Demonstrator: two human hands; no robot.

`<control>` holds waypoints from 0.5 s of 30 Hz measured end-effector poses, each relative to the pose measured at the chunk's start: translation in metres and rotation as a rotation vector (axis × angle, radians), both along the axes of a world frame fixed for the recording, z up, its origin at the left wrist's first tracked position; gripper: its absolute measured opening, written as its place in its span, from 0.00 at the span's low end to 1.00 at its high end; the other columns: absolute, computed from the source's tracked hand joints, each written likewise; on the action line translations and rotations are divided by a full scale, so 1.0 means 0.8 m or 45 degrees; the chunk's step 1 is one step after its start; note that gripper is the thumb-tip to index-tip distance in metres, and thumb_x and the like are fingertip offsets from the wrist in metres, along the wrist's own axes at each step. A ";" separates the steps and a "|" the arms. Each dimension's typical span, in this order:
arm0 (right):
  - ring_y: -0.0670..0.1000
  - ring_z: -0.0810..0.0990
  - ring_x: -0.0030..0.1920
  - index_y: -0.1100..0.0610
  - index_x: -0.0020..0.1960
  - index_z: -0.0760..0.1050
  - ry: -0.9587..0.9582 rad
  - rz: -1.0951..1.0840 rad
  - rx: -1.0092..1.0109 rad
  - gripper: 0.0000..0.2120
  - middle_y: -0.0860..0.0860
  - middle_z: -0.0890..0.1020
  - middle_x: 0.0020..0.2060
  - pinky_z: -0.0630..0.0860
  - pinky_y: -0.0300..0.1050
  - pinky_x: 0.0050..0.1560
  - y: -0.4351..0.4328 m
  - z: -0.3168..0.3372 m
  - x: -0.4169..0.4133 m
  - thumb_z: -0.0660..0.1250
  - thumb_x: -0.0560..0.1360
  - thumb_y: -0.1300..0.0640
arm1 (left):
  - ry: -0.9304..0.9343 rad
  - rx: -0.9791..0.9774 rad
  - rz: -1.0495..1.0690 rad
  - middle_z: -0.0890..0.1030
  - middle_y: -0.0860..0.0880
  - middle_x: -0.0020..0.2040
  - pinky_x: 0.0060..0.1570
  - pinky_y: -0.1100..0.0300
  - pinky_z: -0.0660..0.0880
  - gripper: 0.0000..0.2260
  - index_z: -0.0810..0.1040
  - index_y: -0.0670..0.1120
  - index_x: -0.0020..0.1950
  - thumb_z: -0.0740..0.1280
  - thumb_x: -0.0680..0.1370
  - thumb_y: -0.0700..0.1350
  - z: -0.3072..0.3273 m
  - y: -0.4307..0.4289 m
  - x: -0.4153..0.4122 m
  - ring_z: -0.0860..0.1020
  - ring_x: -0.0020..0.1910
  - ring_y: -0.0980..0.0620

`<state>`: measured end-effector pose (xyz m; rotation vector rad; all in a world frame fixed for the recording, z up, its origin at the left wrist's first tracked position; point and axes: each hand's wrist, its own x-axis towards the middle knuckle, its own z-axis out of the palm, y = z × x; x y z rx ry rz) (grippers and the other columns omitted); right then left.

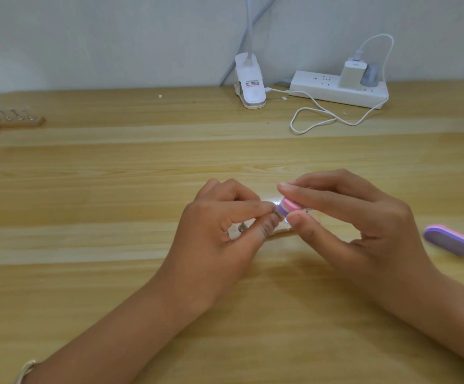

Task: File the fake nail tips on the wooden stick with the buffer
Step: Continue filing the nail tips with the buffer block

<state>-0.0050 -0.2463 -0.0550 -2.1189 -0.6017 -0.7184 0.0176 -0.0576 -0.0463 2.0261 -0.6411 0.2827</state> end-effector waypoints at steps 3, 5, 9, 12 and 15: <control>0.45 0.81 0.56 0.57 0.60 0.80 -0.015 0.024 -0.005 0.13 0.51 0.82 0.54 0.74 0.35 0.58 0.002 0.002 -0.004 0.72 0.76 0.58 | -0.020 0.017 -0.006 0.79 0.56 0.40 0.45 0.66 0.69 0.06 0.86 0.52 0.48 0.70 0.74 0.47 0.000 0.001 0.000 0.75 0.44 0.51; 0.44 0.80 0.57 0.59 0.58 0.79 -0.026 0.049 -0.002 0.12 0.49 0.81 0.54 0.72 0.33 0.58 0.002 0.003 -0.006 0.72 0.75 0.58 | -0.048 0.036 -0.011 0.79 0.56 0.40 0.45 0.65 0.69 0.06 0.87 0.51 0.48 0.70 0.74 0.46 0.000 0.001 0.000 0.75 0.43 0.50; 0.37 0.79 0.53 0.58 0.48 0.79 0.032 0.003 -0.010 0.07 0.48 0.82 0.52 0.67 0.24 0.48 -0.001 0.006 -0.003 0.75 0.73 0.60 | -0.056 0.060 0.007 0.79 0.56 0.40 0.44 0.65 0.68 0.06 0.87 0.50 0.47 0.70 0.74 0.47 -0.001 0.000 0.001 0.75 0.43 0.50; 0.40 0.80 0.54 0.57 0.47 0.79 0.009 0.069 0.002 0.05 0.49 0.82 0.53 0.69 0.26 0.50 0.003 0.004 -0.007 0.74 0.73 0.58 | -0.055 0.040 -0.006 0.79 0.55 0.40 0.45 0.62 0.70 0.06 0.86 0.51 0.47 0.70 0.73 0.45 -0.002 0.002 0.002 0.75 0.44 0.49; 0.44 0.81 0.55 0.53 0.48 0.78 -0.023 0.098 -0.005 0.06 0.50 0.81 0.54 0.72 0.30 0.55 0.002 0.004 -0.007 0.74 0.74 0.57 | -0.074 0.032 -0.020 0.79 0.55 0.40 0.44 0.61 0.70 0.06 0.86 0.52 0.47 0.71 0.73 0.44 -0.002 0.002 0.001 0.75 0.43 0.48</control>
